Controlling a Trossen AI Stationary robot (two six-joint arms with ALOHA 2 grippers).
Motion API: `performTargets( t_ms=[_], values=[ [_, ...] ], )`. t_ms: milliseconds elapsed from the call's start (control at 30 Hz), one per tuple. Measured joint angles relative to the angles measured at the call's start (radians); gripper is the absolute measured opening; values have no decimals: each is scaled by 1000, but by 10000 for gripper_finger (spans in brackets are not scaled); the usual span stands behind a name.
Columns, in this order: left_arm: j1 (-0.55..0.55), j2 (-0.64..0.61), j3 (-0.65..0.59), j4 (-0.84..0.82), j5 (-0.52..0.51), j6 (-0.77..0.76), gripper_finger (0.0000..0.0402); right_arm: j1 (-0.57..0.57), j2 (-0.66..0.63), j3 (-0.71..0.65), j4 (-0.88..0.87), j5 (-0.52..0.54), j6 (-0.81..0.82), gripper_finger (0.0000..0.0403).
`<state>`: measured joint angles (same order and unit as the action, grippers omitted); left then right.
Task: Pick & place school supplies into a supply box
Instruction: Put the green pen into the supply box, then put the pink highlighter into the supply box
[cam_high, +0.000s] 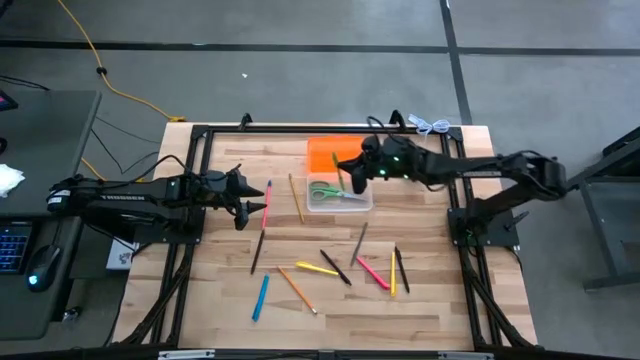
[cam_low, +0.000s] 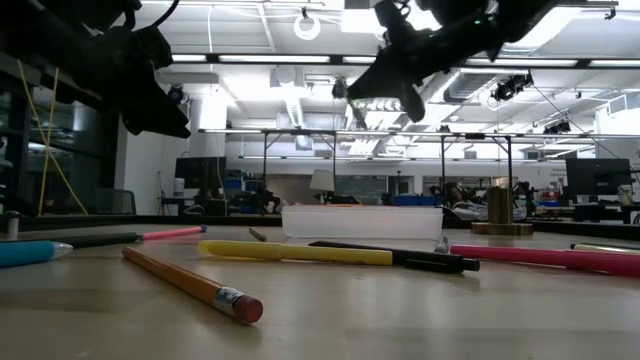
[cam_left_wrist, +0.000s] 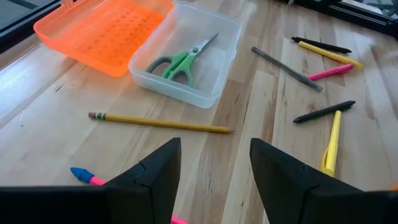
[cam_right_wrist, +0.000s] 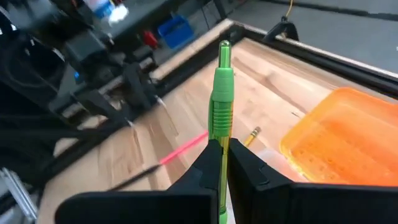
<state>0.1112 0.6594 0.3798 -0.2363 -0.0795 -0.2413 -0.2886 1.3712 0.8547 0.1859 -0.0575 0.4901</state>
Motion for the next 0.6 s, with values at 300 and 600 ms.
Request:
performTargets(
  t_ms=[300,600],
  values=[
    [0,0,0,-1,0,0,223,-13,165,233,-196,-38,-141,0],
    [0,0,0,-1,0,0,223,-13,235,341,-301,-52,-218,0]
  ],
)
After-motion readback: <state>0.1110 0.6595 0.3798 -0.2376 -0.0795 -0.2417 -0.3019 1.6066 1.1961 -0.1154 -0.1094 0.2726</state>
